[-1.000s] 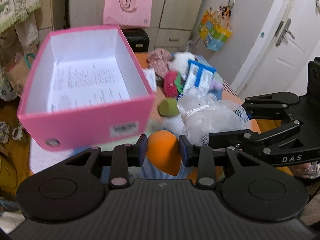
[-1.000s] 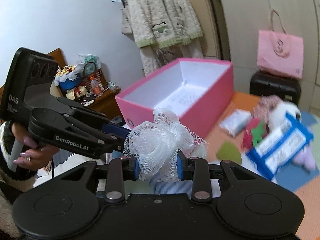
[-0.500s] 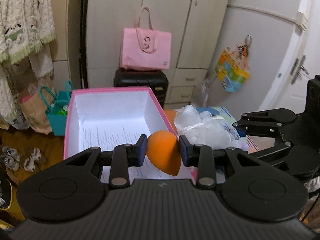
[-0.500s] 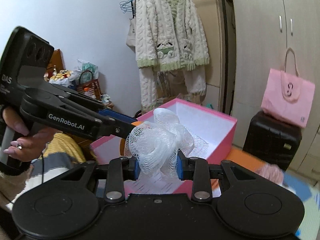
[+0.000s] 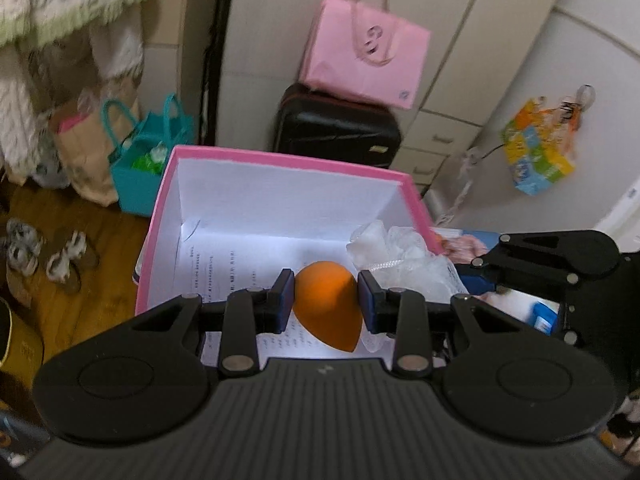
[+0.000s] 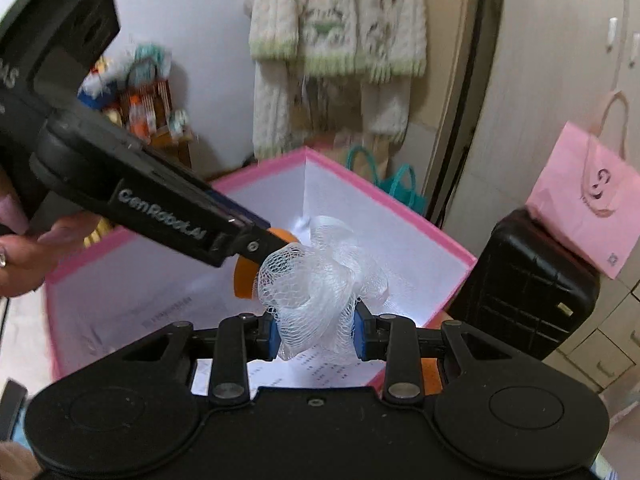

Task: Organize soft objects
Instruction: 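Carry the orange sponge and white bath puff over the pink box with both tools, then open both tools to drop the sponge and bath puff into the box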

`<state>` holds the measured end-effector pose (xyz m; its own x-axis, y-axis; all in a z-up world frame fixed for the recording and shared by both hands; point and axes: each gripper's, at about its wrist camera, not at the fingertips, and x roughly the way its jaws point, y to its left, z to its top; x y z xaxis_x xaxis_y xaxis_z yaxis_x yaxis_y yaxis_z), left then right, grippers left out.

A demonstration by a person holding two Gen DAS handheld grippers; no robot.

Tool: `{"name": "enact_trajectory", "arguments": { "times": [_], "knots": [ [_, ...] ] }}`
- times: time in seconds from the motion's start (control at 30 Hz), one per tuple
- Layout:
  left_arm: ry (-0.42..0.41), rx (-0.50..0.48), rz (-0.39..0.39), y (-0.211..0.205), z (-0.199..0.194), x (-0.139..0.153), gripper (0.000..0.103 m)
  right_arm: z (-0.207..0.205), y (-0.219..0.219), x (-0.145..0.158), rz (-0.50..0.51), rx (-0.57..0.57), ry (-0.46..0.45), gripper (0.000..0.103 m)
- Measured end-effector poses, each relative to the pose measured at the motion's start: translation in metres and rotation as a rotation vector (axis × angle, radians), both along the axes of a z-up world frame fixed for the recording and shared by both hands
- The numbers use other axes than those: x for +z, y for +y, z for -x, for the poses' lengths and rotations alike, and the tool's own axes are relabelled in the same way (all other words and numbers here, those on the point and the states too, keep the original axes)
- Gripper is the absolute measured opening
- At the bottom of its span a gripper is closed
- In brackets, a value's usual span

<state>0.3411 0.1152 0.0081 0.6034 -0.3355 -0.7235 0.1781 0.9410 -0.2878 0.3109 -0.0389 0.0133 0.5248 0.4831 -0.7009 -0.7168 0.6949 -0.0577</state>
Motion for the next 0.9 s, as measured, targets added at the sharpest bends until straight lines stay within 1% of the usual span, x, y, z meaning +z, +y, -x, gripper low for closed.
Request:
{"name": "enact_trajectory", "arguments": {
  "times": [0.17, 0.27, 0.37, 0.5, 0.63, 0.73, 0.77, 0.83, 0.9],
  "knots": [
    [0.076, 0.030, -0.008, 0.002, -0.026, -0.022, 0.033, -0.027, 0.018, -0.015, 0.111, 0.028, 0.043, 0.038],
    [0.104, 0.034, -0.019, 0.001, -0.035, -0.029, 0.033, -0.036, 0.030, -0.024, 0.183, 0.049, 0.064, 0.039],
    [0.121, 0.043, -0.024, 0.001, -0.040, -0.034, 0.033, -0.040, 0.038, -0.028, 0.234, 0.066, 0.064, 0.040],
    [0.140, 0.042, -0.015, 0.006, -0.044, -0.039, 0.033, -0.041, 0.043, -0.033, 0.262, 0.089, 0.056, 0.042],
    [0.145, 0.039, -0.012, 0.009, -0.050, -0.043, 0.034, -0.041, 0.046, -0.037, 0.282, 0.095, 0.033, 0.047],
    [0.145, 0.044, -0.018, 0.008, -0.050, -0.044, 0.039, -0.043, 0.050, -0.041, 0.302, 0.096, 0.011, 0.054],
    [0.142, 0.043, -0.016, 0.008, -0.049, -0.043, 0.043, -0.042, 0.050, -0.042, 0.301, 0.095, 0.007, 0.057],
    [0.125, 0.048, -0.014, 0.010, -0.044, -0.039, 0.048, -0.038, 0.050, -0.040, 0.296, 0.089, -0.002, 0.062],
    [0.107, 0.035, -0.017, 0.012, -0.036, -0.032, 0.051, -0.034, 0.049, -0.036, 0.282, 0.079, -0.004, 0.063]
  ]
}}
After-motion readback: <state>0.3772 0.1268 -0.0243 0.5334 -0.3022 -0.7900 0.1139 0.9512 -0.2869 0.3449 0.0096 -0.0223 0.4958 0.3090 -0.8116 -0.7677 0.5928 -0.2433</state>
